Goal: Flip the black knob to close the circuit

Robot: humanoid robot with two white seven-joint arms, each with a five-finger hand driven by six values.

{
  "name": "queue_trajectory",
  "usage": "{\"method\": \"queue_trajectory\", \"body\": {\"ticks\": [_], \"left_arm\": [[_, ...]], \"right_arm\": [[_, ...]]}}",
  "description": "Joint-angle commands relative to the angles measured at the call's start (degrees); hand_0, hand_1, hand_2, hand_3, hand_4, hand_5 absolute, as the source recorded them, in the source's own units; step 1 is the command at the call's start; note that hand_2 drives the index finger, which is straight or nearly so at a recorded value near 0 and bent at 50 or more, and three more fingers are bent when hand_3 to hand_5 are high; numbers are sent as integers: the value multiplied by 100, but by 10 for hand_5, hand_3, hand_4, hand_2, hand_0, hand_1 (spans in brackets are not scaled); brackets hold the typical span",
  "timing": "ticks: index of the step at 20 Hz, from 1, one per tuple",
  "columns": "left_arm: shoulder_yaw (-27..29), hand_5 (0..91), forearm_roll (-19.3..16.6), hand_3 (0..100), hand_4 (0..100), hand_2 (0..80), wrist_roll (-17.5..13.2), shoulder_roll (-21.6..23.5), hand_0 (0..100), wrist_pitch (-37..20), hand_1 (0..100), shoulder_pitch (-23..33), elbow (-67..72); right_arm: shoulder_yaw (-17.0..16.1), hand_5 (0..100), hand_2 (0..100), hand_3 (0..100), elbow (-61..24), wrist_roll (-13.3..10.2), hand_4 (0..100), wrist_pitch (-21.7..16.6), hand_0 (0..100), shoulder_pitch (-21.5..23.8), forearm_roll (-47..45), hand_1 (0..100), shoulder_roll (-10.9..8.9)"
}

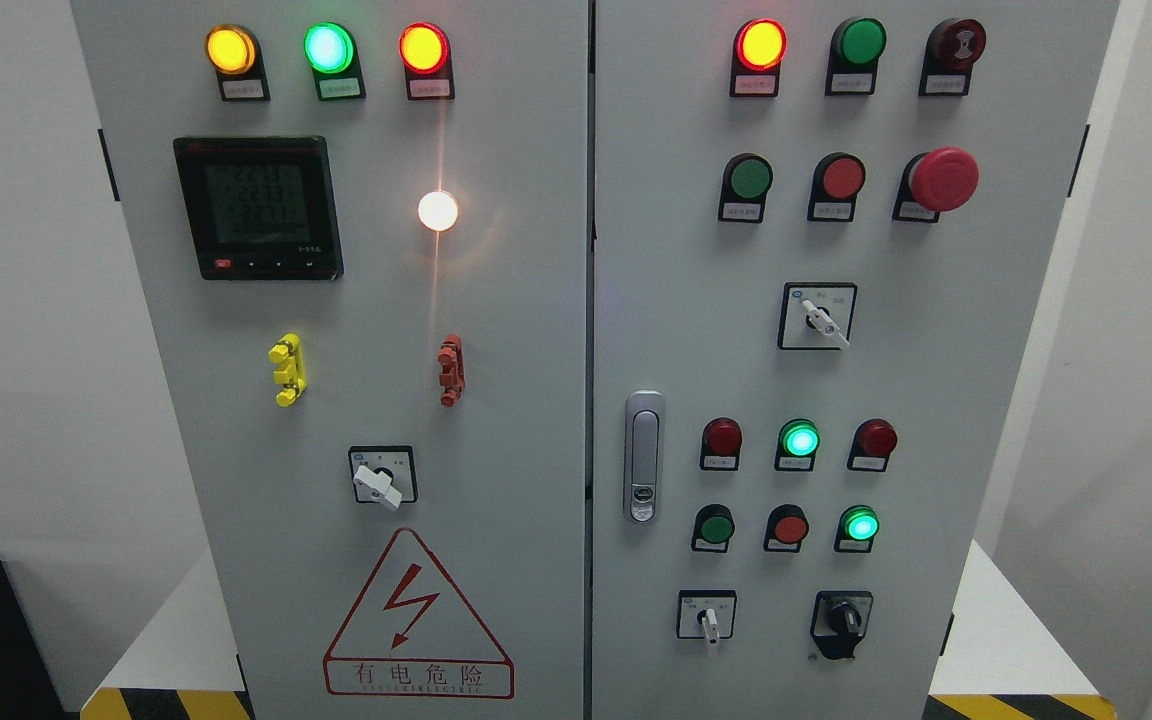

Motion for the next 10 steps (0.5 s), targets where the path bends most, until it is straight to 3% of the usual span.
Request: {"method": "queue_trajectory", "body": {"ticks": [1,10], "left_arm": [[1,0,0,0,0,0,3,0,120,-5,556,0,-5],[-7,0,0,0,0,0,3,0,120,-5,556,0,-5]], "right_arm": [[75,0,0,0,55,24,0,-4,0,-126,-88,73,4],[84,0,0,0,29,6,0,5,0,-214,-79,56,4]]}}
